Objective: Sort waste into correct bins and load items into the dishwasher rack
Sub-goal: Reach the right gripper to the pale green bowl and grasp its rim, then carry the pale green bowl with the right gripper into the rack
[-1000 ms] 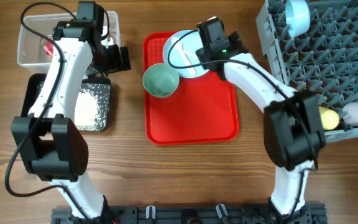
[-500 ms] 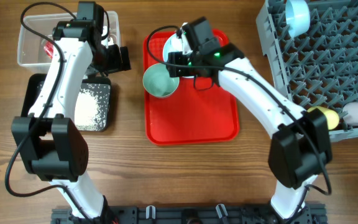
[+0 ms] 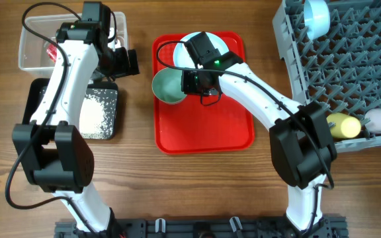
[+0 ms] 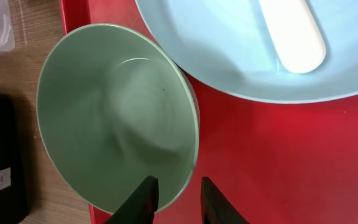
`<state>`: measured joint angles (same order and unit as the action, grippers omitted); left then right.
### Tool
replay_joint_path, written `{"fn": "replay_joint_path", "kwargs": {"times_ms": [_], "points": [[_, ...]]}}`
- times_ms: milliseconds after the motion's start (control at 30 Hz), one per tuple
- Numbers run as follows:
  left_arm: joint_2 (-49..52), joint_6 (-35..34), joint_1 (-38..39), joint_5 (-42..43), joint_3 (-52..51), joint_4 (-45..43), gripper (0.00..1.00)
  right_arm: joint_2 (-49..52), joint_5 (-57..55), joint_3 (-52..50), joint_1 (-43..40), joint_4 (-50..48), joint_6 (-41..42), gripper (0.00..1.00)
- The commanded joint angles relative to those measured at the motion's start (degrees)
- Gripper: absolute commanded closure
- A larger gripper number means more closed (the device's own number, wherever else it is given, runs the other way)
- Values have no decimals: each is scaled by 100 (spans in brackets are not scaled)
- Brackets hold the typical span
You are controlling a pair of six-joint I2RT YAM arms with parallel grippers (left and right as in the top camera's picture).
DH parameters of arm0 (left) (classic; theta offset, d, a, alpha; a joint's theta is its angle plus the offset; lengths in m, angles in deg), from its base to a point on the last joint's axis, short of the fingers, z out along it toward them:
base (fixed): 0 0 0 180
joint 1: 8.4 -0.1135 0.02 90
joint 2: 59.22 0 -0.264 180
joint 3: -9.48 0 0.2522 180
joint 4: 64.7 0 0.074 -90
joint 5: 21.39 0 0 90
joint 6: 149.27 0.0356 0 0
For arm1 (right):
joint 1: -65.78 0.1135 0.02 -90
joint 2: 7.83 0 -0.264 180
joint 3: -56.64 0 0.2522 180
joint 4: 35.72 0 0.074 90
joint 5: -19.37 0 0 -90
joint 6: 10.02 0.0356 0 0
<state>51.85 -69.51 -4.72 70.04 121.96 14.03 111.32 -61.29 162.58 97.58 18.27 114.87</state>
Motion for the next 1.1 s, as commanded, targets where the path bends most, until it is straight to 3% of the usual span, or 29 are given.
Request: {"fn": "replay_joint_path", "kwargs": {"times_ms": [0,233,333,600,833,1000,1033,1067], "points": [[50,-72,-37,46,-31,2,0,304,-35,-4,-13,-52,219,77],[50,-72,-37,46,-31,2,0,391,-28,-4,-15,-79,280,83],[50,-72,-37,46,-31,2,0,402,79,-4,-28,-138,280,95],[50,-72,-37,44,-31,2,0,-2,-195,7,-195,-57,-96,96],[50,-72,-37,46,-31,2,0,-1703,-2815,7,-855,621,-1405,96],[50,-72,-37,44,-31,2,0,-2404,-5825,7,-1491,595,-2675,96],[50,-72,-37,46,-31,2,0,-2308,-7119,4,-1895,256,-3403,96],[50,-72,-37,46,-31,2,0,-2253,-7313,4,-2059,42,-3718,96]]}}
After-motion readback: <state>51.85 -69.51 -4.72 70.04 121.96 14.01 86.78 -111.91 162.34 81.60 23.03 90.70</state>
